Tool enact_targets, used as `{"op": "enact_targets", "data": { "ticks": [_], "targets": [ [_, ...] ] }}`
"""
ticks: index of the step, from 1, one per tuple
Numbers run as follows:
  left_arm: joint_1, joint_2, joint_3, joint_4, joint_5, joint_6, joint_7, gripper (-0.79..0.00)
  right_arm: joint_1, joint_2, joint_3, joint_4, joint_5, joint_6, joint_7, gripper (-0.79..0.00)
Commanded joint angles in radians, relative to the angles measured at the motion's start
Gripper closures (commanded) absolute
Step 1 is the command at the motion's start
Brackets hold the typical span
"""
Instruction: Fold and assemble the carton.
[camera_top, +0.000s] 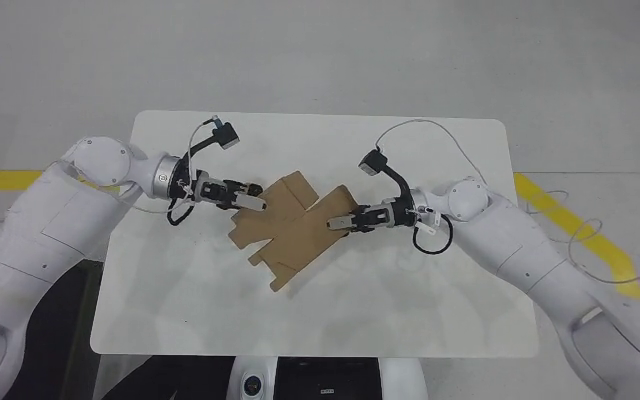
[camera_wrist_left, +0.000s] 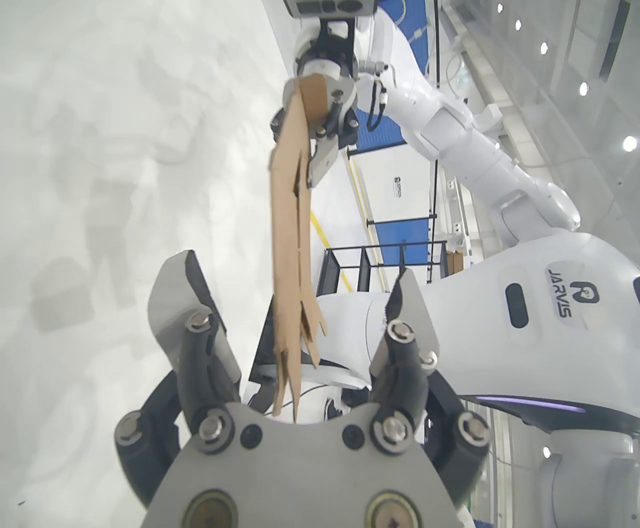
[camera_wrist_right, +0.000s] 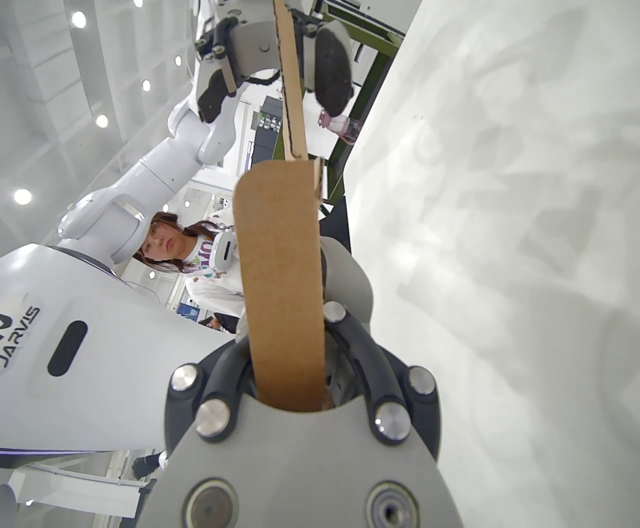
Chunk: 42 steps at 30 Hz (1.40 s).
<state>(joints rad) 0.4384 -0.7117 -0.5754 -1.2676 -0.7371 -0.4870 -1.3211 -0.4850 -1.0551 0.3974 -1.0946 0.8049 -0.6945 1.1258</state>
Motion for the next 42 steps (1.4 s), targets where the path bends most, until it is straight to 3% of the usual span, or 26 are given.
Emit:
{"op": "enact_targets", "data": {
  "ticks": [1, 8, 18, 30, 42],
  "targets": [
    [0.009, -0.001, -0.013, 0.014, 0.004, 0.008, 0.034, -0.785, -0.006, 0.001, 0.017, 0.017, 0.021, 0.0, 0.0, 0.0],
    [0.064, 0.001, -0.063, 0.005, -0.017, 0.079, 0.191, -0.785, -0.034, -0.002, 0.075, 0.066, 0.049, 0.003, -0.014, 0.0],
    [0.151, -0.005, -0.113, -0.075, -0.058, 0.204, 0.359, -0.785, -0.071, -0.004, 0.138, 0.024, -0.056, 0.064, -0.139, 0.0],
    [0.192, -0.015, -0.185, -0.086, -0.123, 0.267, 0.324, -0.785, -0.139, -0.001, 0.212, 0.007, -0.158, 0.086, -0.236, 0.0],
    [0.232, -0.016, -0.277, -0.141, -0.135, 0.277, 0.304, -0.785, -0.169, -0.014, 0.25, -0.012, -0.228, 0.125, -0.24, 0.0]
  ]
}}
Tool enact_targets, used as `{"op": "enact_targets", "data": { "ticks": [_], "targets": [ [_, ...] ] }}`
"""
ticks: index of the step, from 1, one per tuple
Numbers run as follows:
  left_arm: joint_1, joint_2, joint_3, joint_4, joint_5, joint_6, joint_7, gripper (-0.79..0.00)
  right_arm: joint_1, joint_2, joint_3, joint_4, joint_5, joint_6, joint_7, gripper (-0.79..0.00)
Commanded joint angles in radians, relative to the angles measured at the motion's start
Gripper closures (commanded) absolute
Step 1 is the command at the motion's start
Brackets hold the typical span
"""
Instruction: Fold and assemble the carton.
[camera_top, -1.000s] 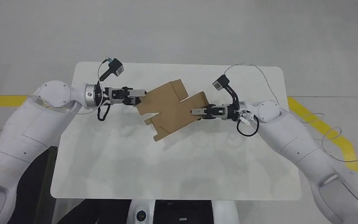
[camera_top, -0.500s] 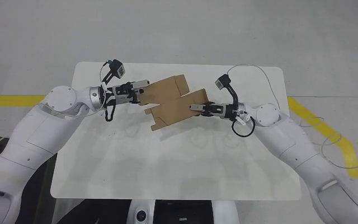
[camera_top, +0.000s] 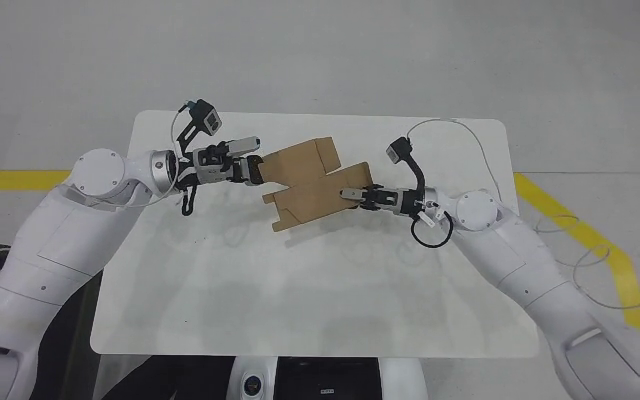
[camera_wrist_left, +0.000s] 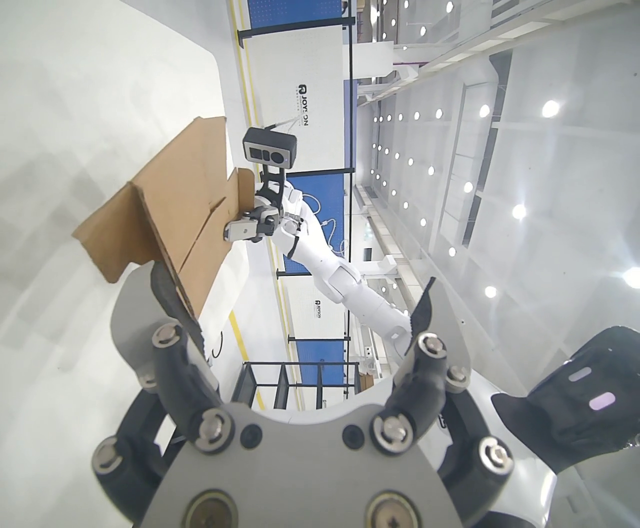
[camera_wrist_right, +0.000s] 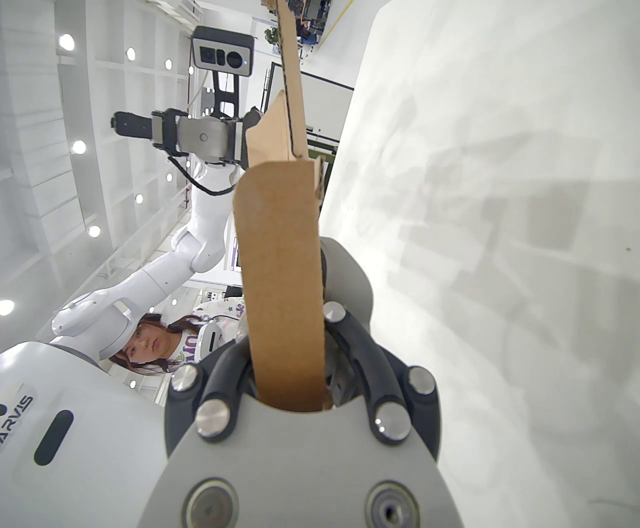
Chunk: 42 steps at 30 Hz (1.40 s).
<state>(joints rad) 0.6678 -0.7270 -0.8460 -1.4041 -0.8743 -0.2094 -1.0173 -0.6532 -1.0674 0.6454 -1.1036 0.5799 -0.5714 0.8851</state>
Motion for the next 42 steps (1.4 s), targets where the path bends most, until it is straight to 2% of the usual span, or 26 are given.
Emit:
{"op": "enact_targets", "data": {
  "ticks": [1, 11, 22, 24, 25, 30, 34, 39, 42],
  "targets": [
    [0.006, -0.001, -0.011, -0.009, 0.008, -0.001, 0.003, -0.785, -0.002, -0.003, 0.005, -0.006, -0.007, 0.003, 0.001, 0.0],
    [0.024, -0.021, -0.017, -0.018, 0.099, 0.018, 0.054, -0.785, -0.017, -0.015, 0.038, -0.025, -0.032, 0.004, 0.012, 0.0],
    [0.038, -0.041, -0.03, 0.005, 0.143, 0.03, 0.047, -0.785, -0.036, -0.024, 0.075, -0.037, -0.056, 0.01, 0.024, 0.0],
    [0.04, -0.044, -0.031, 0.009, 0.153, 0.033, 0.047, -0.625, -0.039, -0.026, 0.08, -0.037, -0.059, 0.012, 0.027, 0.0],
    [0.042, -0.046, -0.032, 0.011, 0.157, 0.036, 0.047, -0.591, -0.04, -0.027, 0.083, -0.037, -0.061, 0.013, 0.028, 0.0],
    [0.047, -0.054, -0.034, 0.022, 0.183, 0.046, 0.043, -0.52, -0.047, -0.031, 0.097, -0.036, -0.073, 0.018, 0.033, 0.0],
    [0.052, -0.06, -0.04, 0.034, 0.194, 0.056, 0.038, -0.391, -0.052, -0.035, 0.106, -0.037, -0.084, 0.024, 0.039, 0.0],
    [0.054, -0.066, -0.042, 0.041, 0.243, 0.069, 0.036, -0.379, -0.056, -0.039, 0.116, -0.037, -0.095, 0.032, 0.043, 0.0],
    [0.058, -0.07, -0.042, 0.041, 0.261, 0.071, 0.034, -0.32, -0.059, -0.042, 0.123, -0.039, -0.105, 0.036, 0.046, 0.0]
  ]
}}
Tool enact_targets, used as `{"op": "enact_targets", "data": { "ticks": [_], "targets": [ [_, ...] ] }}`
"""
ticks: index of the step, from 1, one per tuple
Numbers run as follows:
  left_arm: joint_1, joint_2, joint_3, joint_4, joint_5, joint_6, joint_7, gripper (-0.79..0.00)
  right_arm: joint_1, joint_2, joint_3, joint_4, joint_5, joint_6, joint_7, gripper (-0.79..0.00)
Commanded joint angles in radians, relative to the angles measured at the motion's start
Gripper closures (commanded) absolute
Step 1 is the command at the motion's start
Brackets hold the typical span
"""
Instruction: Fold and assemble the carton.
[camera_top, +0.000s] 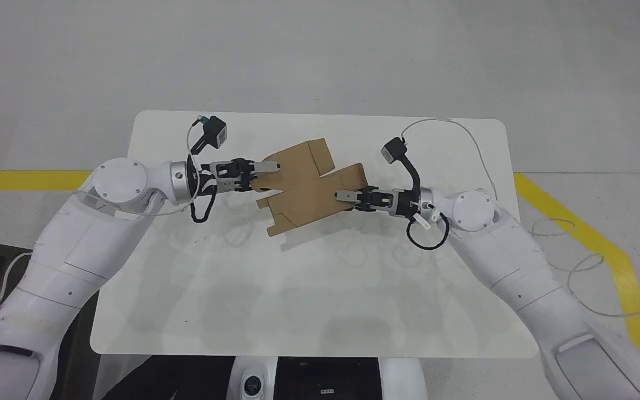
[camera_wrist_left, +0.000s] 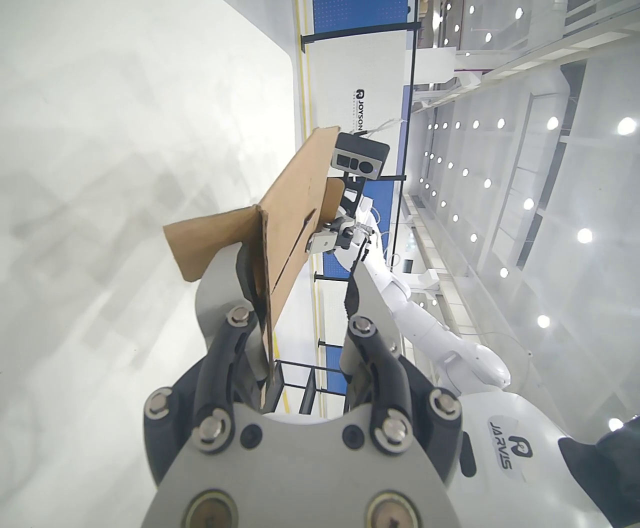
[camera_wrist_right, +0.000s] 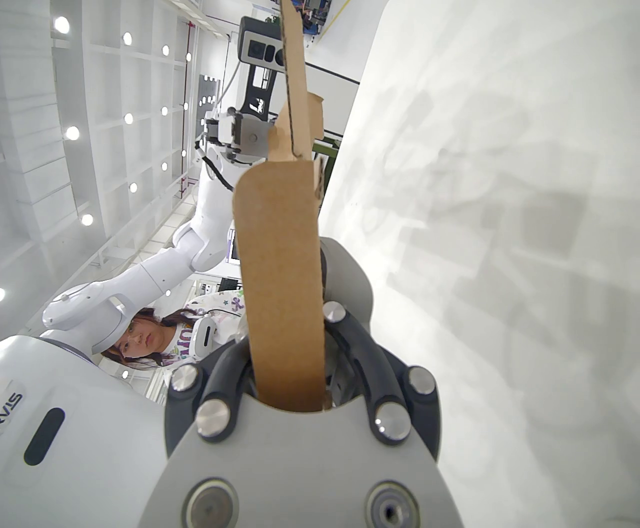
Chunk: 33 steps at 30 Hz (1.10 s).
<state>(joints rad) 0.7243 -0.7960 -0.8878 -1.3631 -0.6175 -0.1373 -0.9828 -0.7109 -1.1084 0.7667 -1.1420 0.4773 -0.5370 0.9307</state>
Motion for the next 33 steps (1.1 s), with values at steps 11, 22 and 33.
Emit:
{"op": "enact_targets", "data": {
  "ticks": [11, 22, 33],
  "targets": [
    [0.015, -0.014, -0.019, 0.018, 0.029, 0.012, -0.003, -0.071, -0.016, -0.006, 0.03, -0.012, -0.026, 0.012, 0.01, 0.0],
    [0.021, -0.026, -0.045, 0.02, 0.032, 0.021, -0.021, 0.0, -0.019, -0.01, 0.057, -0.001, -0.048, 0.018, 0.046, -0.785],
    [0.006, -0.024, -0.078, -0.01, 0.135, -0.08, -0.141, 0.0, -0.057, 0.033, 0.189, -0.058, -0.143, -0.079, 0.074, -0.785]
  ]
}}
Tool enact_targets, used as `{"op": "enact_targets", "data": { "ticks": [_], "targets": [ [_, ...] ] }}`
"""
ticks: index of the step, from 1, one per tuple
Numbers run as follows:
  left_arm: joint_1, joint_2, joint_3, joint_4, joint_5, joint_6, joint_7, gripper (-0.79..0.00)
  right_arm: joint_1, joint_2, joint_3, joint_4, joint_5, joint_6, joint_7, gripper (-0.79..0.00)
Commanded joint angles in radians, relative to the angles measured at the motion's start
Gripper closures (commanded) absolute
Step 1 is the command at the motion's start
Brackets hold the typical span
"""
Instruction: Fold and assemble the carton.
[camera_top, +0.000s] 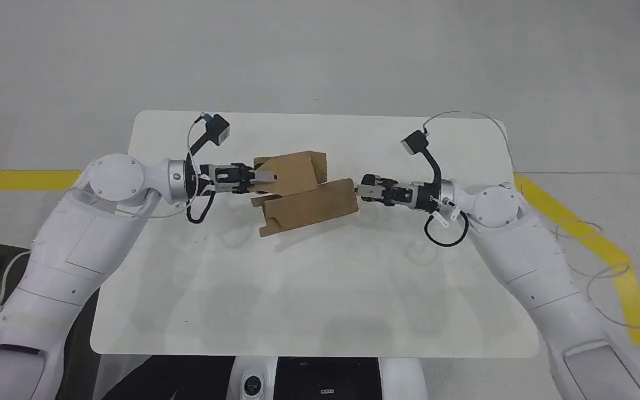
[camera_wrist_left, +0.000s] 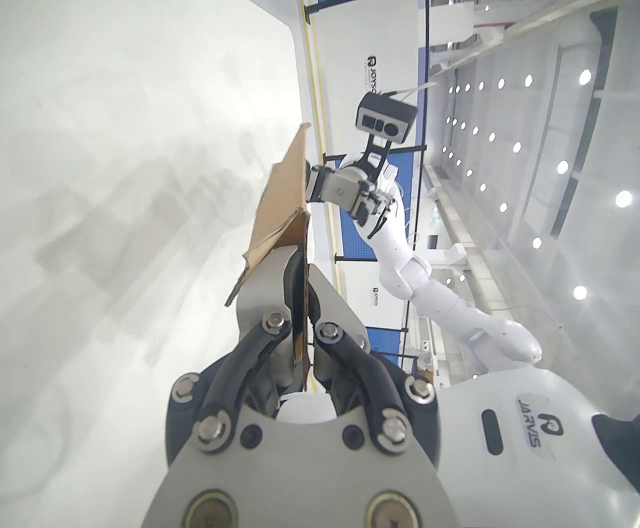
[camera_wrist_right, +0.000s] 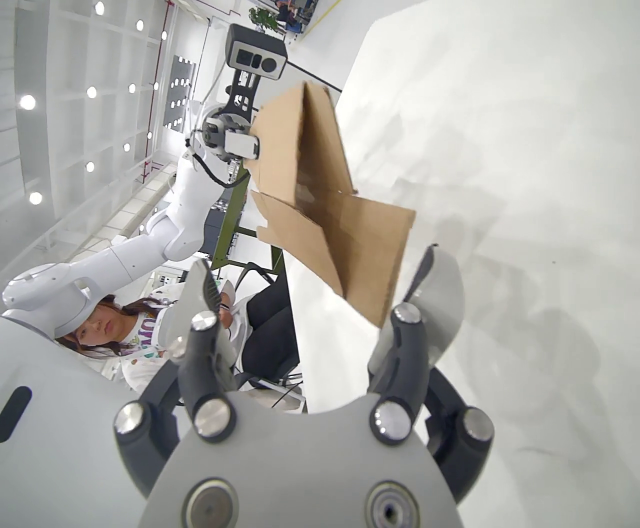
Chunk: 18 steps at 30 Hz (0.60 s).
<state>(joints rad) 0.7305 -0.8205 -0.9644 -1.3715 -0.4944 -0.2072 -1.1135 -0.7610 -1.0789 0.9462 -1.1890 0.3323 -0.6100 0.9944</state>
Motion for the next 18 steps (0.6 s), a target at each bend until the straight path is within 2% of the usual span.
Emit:
{"op": "enact_targets", "data": {
  "ticks": [1, 7, 12, 18],
  "targets": [
    [0.0, 0.001, -0.003, -0.005, 0.02, -0.019, -0.024, 0.0, -0.013, 0.006, 0.017, -0.023, 0.008, -0.013, 0.027, -0.785],
    [0.01, -0.002, 0.0, -0.032, 0.033, -0.076, -0.104, 0.0, -0.023, -0.002, -0.016, -0.08, 0.144, -0.071, 0.145, -0.785],
    [0.028, -0.005, 0.003, -0.07, 0.026, -0.118, -0.146, 0.0, 0.022, -0.029, -0.123, -0.095, 0.204, -0.068, 0.148, -0.785],
    [0.042, -0.006, -0.007, -0.092, 0.011, -0.14, -0.176, 0.0, 0.074, -0.054, -0.215, -0.035, 0.248, -0.094, 0.122, -0.785]
  ]
}}
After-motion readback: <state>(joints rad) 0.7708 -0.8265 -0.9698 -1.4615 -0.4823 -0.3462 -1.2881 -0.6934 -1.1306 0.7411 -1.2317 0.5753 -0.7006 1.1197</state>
